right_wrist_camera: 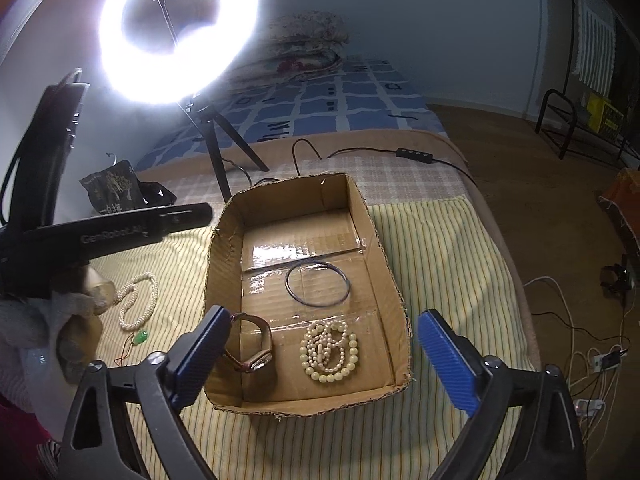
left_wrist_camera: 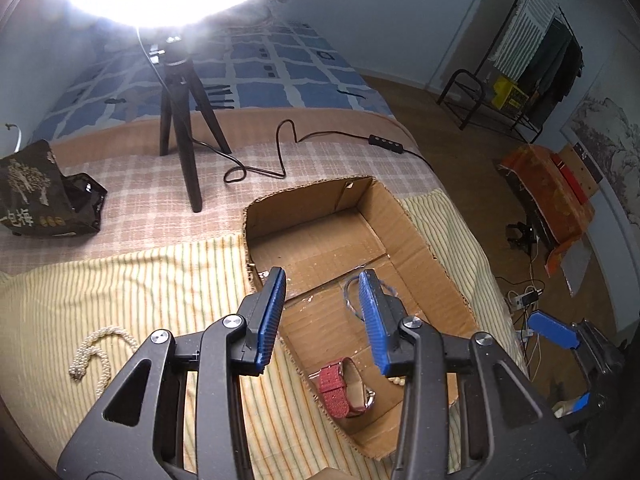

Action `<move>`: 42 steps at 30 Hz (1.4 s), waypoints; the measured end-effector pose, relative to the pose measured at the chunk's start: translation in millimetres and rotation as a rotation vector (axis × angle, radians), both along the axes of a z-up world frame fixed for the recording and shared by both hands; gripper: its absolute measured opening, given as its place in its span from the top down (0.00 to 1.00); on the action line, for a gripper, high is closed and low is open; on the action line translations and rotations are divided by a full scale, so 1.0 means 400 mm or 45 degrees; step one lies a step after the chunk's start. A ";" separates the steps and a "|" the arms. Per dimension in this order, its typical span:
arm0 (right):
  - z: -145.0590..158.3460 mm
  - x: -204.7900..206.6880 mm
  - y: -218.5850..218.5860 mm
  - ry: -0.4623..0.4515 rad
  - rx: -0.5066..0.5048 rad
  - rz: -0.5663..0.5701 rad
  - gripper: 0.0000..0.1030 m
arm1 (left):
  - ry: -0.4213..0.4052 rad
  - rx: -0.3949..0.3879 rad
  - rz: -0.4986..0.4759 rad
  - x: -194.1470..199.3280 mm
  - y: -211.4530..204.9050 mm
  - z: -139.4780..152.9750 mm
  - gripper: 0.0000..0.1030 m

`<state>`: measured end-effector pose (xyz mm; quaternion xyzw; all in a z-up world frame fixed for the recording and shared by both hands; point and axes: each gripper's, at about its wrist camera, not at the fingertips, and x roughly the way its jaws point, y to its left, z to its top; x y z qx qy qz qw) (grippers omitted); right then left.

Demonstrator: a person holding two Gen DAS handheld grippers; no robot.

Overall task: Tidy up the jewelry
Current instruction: 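Open the left gripper dropping the bangle while the right gripper releases the pearl strand, then withdraw both grippers from the box toward the pearl earrings and pendant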

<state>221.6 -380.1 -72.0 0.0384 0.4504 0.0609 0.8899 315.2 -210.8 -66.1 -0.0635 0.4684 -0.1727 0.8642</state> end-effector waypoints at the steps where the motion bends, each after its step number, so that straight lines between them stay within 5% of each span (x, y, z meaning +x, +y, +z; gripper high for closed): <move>1: 0.001 -0.003 0.001 -0.001 -0.003 -0.002 0.05 | -0.004 0.003 0.001 -0.004 0.003 0.004 0.63; 16: 0.033 -0.067 0.022 -0.052 -0.059 -0.016 0.00 | -0.053 0.061 0.055 -0.093 0.116 0.063 0.63; 28: 0.043 -0.172 0.170 -0.199 -0.197 0.199 0.00 | -0.065 0.125 0.136 -0.206 0.308 0.078 0.54; 33: 0.026 -0.200 0.247 -0.160 -0.203 0.293 0.03 | -0.048 0.183 0.128 -0.270 0.377 0.049 0.54; 42: -0.059 -0.228 0.343 0.021 -0.063 0.405 0.21 | 0.095 0.126 0.097 -0.334 0.461 -0.044 0.54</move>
